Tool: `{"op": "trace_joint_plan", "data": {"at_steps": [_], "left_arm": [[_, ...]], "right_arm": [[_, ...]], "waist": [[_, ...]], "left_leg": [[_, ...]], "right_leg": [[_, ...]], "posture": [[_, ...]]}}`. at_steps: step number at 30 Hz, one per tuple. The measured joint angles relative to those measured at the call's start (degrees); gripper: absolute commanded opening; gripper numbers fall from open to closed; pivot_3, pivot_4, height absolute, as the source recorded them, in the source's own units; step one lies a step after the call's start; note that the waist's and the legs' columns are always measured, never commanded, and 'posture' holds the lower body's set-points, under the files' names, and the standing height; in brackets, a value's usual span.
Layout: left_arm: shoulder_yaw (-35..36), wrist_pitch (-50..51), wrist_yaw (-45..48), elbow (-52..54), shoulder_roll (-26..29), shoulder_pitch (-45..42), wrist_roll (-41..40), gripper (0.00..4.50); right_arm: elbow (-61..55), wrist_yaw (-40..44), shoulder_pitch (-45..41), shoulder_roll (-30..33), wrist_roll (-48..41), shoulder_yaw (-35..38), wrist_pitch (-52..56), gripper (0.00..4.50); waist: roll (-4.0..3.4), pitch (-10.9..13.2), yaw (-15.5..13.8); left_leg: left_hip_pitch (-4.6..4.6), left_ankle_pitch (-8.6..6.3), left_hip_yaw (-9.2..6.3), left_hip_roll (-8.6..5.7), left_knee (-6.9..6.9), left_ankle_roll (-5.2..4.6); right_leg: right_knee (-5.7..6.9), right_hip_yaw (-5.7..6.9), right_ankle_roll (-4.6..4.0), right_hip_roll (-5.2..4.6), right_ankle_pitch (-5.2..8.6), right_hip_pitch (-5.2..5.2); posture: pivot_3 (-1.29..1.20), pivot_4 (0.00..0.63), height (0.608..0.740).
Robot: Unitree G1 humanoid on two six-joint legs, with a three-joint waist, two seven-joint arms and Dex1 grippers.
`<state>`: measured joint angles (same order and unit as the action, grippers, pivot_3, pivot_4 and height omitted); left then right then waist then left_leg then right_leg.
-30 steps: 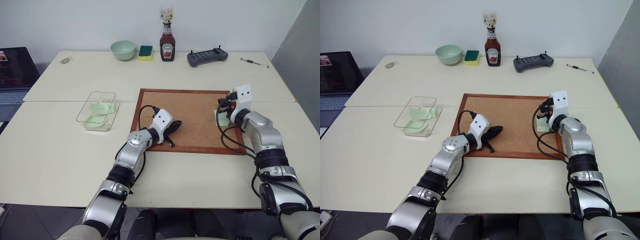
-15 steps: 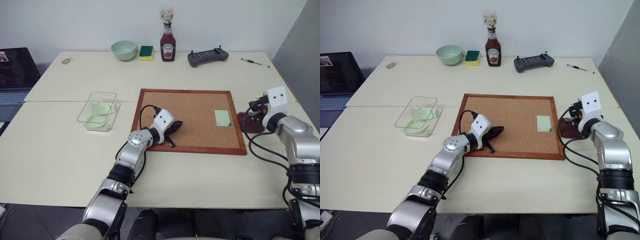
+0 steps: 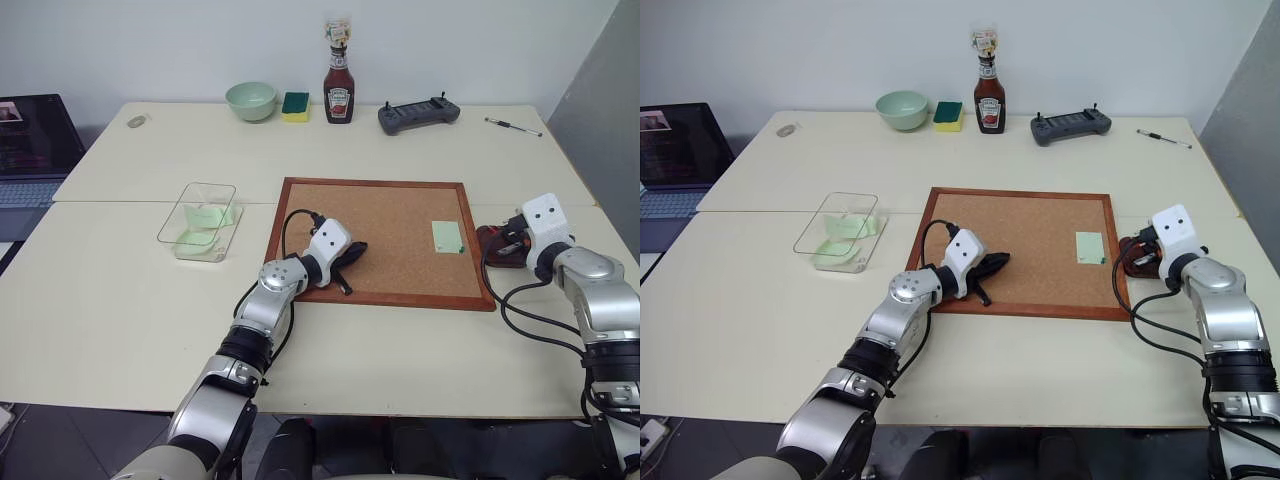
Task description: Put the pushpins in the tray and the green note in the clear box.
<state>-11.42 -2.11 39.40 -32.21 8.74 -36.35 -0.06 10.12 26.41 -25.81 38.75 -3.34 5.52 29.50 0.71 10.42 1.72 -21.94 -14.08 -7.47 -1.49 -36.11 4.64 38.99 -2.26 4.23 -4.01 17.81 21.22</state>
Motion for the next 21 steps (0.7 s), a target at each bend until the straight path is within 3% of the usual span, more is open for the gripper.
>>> {"op": "trace_joint_plan", "data": {"at_steps": [9, 14, 21], "left_arm": [[0.0, -0.6, 0.0, -0.5, 0.0, -0.3, 0.0, 0.0], [0.0, -1.0, 0.1, -1.2, 0.0, -0.5, 0.0, 0.0], [0.3, -1.1, 0.1, -1.5, -0.1, -0.5, 0.0, 0.0]], "right_arm": [[-0.9, 0.8, 0.0, 0.4, -0.6, 0.6, 0.6, 3.16], [-8.2, 6.1, 1.5, 1.8, -7.1, 4.9, 4.8, 3.16], [-12.0, 11.0, 6.9, 1.4, -11.3, 3.7, 7.7, 3.16]], "waist": [[0.0, 0.0, 0.0], [0.01, 0.0, -0.1], [0.01, 0.0, 0.0]], "left_leg": [[0.0, 0.0, 0.0, 0.0, 0.0, 0.0], [0.0, 0.0, -0.07, 0.0, 0.0, -0.01], [0.03, 0.01, -0.03, -0.01, -0.01, -0.02]], "right_leg": [[0.0, 0.0, 0.0, 0.0, 0.0, -0.01], [-0.03, 0.07, 0.0, -0.01, 0.0, -0.08], [-0.02, 0.05, 0.02, -0.01, -0.01, -0.08]], "posture": [[0.0, 0.15, 0.74], [0.0, 0.15, 0.74], [0.0, 0.15, 0.74]]}}
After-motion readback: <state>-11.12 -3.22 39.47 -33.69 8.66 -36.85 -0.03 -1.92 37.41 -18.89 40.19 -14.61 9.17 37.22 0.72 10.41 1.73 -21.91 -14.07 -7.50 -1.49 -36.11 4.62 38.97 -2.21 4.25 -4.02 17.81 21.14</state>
